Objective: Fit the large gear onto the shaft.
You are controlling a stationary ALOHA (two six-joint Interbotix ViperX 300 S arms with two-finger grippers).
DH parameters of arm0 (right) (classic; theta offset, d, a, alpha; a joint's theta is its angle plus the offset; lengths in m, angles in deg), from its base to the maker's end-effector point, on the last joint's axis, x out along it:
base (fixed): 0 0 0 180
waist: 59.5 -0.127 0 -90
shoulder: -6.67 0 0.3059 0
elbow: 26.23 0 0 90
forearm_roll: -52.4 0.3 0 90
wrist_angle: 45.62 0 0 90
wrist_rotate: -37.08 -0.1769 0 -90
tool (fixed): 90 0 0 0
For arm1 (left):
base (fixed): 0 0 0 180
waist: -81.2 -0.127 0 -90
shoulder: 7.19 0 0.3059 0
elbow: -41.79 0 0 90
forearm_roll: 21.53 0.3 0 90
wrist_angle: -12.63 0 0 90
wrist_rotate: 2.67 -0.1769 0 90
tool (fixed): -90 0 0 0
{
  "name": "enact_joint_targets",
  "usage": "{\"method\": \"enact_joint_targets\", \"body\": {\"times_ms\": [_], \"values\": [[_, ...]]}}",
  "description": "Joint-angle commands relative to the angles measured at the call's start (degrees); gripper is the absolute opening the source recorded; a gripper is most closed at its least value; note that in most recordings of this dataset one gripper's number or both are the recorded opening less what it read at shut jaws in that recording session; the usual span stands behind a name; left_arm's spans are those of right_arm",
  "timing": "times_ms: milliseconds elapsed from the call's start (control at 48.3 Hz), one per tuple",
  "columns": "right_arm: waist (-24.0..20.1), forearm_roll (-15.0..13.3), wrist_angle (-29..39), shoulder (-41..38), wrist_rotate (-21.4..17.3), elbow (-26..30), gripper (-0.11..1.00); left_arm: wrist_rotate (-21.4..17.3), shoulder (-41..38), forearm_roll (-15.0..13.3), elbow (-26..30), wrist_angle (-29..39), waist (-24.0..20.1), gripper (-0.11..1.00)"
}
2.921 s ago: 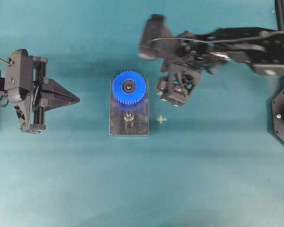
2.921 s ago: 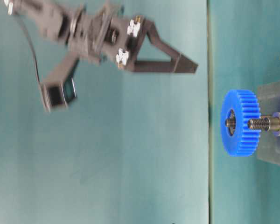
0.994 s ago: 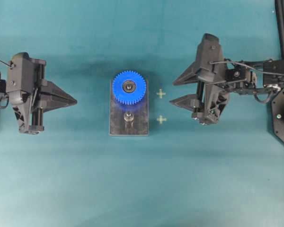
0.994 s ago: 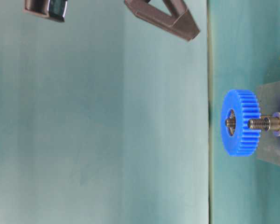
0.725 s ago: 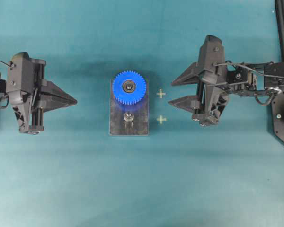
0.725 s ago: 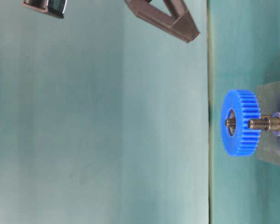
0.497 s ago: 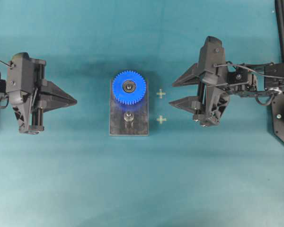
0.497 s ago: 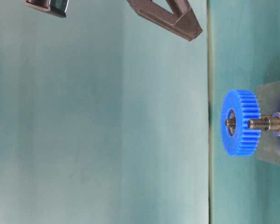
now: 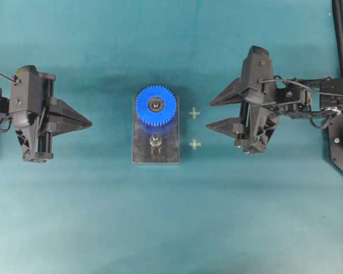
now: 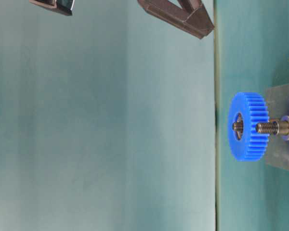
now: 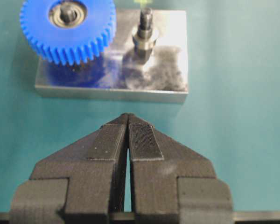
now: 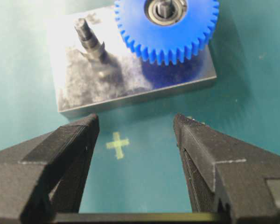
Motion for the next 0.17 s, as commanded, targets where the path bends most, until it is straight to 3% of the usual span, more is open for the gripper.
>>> {"method": "enact_joint_targets", "body": {"times_ms": [0,145], "values": [[-0.18,0.18,-0.44,0.53,-0.44,0.44,0.69,0.09,0.0,0.18,0.62,-0.62,0.0,0.0],[-0.26,0.09,-0.44,0.53,-0.44,0.35,0.69,0.09,0.0,0.18,0.62,-0.53,0.0,0.0]]}}
